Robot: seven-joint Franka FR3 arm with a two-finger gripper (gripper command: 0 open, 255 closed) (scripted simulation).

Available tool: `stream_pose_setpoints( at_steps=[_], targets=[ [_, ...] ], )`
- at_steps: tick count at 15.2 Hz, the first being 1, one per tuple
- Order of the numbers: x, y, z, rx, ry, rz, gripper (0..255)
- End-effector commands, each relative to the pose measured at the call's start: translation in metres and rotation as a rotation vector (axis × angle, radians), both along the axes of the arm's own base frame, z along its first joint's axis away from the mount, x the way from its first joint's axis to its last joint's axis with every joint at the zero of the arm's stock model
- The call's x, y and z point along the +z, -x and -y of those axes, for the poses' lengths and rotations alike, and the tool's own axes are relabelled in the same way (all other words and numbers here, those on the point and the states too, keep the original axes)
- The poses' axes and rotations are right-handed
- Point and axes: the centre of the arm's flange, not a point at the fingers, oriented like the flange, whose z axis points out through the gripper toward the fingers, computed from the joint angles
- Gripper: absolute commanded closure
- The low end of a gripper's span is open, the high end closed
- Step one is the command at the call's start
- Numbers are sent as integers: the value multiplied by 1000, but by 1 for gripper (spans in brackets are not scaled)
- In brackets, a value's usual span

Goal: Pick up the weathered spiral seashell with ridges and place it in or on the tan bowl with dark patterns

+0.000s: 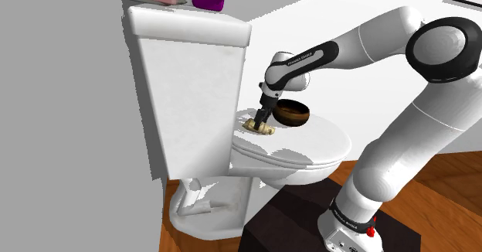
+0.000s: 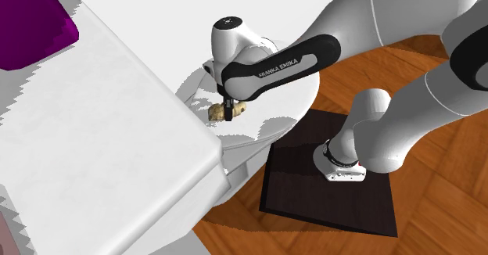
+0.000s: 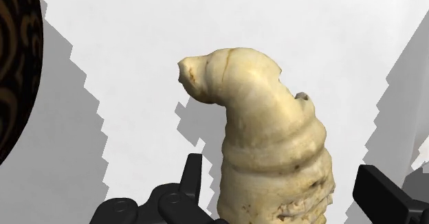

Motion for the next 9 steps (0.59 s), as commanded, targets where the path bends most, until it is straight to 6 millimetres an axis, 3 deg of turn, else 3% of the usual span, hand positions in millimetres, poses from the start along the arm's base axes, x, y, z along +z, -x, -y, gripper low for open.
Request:
stream_pose_setpoints(
  at_steps=[1, 7, 8, 9],
  targets=[
    [-4, 1, 0, 0, 0, 1, 0],
    [-4, 1, 0, 0, 0, 0, 0],
    [-4, 1, 0, 0, 0, 0, 255],
    [-4, 1, 0, 0, 0, 0, 255]
  ],
)
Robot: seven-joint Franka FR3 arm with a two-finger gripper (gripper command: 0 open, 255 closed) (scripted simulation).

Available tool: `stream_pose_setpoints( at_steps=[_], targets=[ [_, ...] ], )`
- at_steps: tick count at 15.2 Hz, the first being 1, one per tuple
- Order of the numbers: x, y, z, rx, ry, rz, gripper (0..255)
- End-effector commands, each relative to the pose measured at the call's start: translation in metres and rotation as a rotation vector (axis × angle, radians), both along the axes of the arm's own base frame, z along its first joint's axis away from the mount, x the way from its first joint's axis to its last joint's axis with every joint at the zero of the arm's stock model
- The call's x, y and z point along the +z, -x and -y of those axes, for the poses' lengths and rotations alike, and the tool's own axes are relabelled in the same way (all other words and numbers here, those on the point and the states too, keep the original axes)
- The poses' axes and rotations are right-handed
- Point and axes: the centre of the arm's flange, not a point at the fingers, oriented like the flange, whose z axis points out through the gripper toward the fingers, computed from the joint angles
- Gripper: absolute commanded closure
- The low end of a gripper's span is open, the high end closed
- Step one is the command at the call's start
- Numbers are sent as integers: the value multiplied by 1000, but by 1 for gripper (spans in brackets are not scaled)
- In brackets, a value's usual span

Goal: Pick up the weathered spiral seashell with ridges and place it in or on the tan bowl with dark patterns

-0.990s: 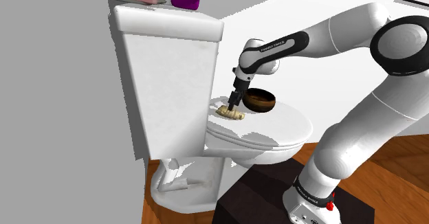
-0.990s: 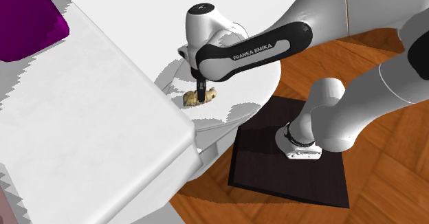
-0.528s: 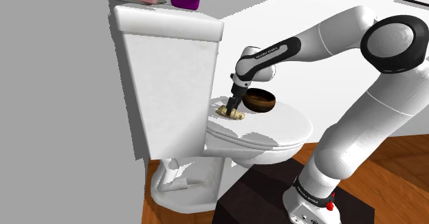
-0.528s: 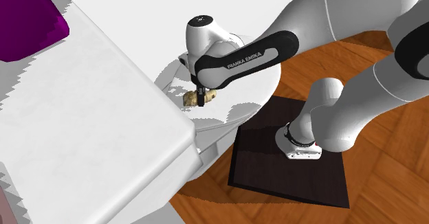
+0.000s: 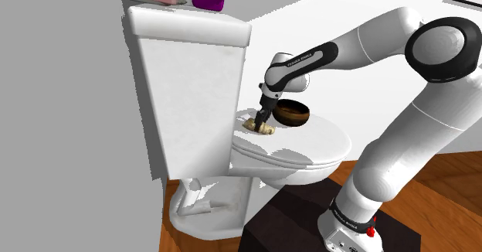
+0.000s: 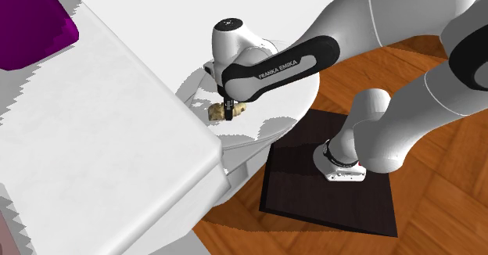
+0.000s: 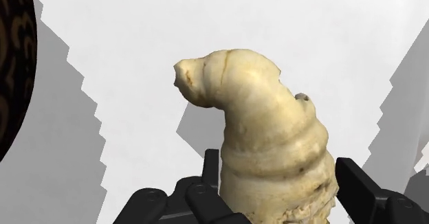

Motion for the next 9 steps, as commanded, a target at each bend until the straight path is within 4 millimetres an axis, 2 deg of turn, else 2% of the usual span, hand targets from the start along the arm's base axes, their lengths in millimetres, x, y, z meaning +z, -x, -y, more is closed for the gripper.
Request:
stream_pose_setpoints(
  at_steps=[1, 8, 9],
  targets=[
    [0, 0, 0, 0, 0, -2, 255],
    [-1, 0, 0, 0, 0, -2, 255],
    [5, 0, 0, 0, 0, -2, 255]
  ],
)
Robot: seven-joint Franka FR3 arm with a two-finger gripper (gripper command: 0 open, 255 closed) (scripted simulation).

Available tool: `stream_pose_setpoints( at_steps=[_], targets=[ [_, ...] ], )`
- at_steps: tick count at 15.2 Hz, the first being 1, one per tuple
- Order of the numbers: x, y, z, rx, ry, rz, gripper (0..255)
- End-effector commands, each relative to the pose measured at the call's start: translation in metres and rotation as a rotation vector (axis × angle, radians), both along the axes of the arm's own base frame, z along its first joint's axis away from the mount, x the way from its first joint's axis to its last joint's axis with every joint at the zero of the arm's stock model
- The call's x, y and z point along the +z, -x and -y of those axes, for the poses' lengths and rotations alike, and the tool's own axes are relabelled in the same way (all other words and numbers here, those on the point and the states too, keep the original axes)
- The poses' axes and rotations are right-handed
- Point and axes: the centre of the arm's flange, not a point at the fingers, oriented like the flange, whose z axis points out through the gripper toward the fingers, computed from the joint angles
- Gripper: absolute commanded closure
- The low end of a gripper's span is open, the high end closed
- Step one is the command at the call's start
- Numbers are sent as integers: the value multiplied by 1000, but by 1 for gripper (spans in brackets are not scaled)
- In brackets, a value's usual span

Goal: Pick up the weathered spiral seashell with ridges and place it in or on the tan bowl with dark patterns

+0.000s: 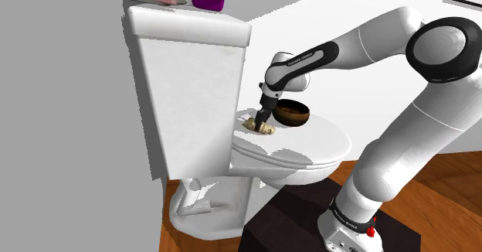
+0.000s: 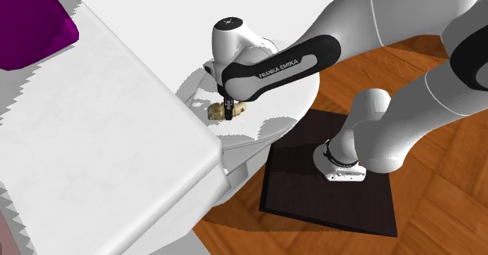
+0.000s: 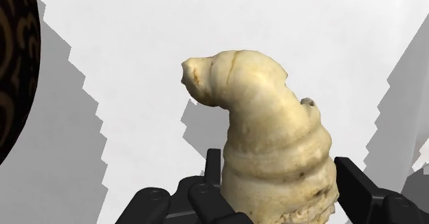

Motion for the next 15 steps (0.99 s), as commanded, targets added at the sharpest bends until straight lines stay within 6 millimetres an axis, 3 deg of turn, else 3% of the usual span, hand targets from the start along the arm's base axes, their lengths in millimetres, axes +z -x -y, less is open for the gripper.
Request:
stream_pose_setpoints(
  at_steps=[1, 15],
  targets=[
    [7, 0, 0, 0, 0, -1, 255],
    [81, 0, 0, 0, 0, -1, 255]
  ],
)
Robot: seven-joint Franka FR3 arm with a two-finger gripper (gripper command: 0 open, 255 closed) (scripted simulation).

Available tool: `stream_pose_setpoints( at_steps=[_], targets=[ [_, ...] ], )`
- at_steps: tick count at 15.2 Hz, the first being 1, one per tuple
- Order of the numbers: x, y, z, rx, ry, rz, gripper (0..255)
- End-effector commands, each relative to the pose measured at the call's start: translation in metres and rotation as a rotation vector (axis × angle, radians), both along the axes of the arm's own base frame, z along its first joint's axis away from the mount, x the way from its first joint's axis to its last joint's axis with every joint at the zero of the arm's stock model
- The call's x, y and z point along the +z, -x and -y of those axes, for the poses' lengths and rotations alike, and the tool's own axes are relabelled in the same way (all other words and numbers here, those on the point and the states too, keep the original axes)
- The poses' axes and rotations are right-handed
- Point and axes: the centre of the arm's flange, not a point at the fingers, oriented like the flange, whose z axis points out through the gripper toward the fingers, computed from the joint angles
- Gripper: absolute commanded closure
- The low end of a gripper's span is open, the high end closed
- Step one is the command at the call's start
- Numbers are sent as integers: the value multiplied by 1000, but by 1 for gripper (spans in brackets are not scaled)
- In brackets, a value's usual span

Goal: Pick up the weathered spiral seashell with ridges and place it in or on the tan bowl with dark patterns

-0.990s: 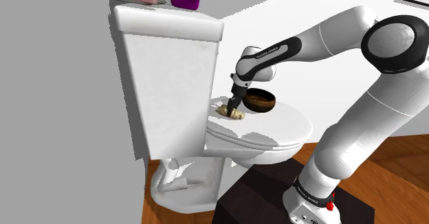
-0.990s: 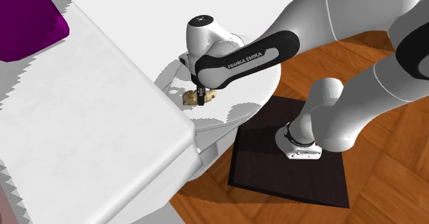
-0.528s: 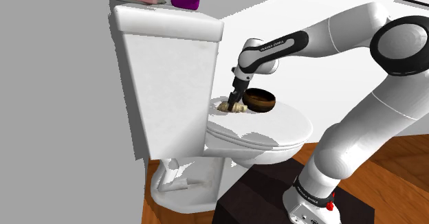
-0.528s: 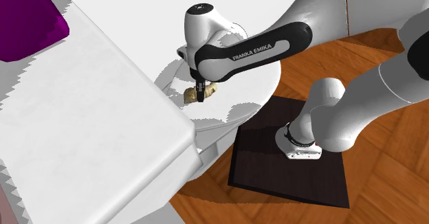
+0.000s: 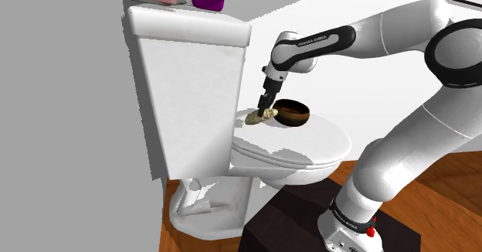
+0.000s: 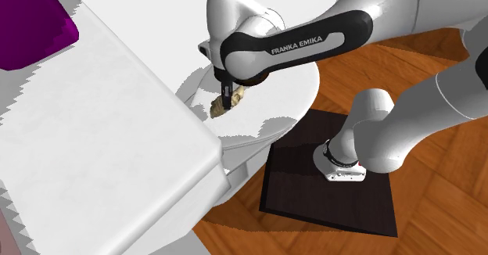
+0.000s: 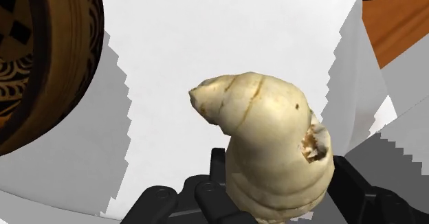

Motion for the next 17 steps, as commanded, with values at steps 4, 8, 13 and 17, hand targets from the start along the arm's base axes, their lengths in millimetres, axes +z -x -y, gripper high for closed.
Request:
stream_pose_setpoints(
  at_steps=[4, 8, 13, 17],
  targets=[
    [27, 0, 0, 0, 0, 0, 255],
    [48, 0, 0, 0, 0, 0, 255],
    [75, 0, 0, 0, 0, 0, 255],
    [95, 0, 0, 0, 0, 0, 255]
  ],
)
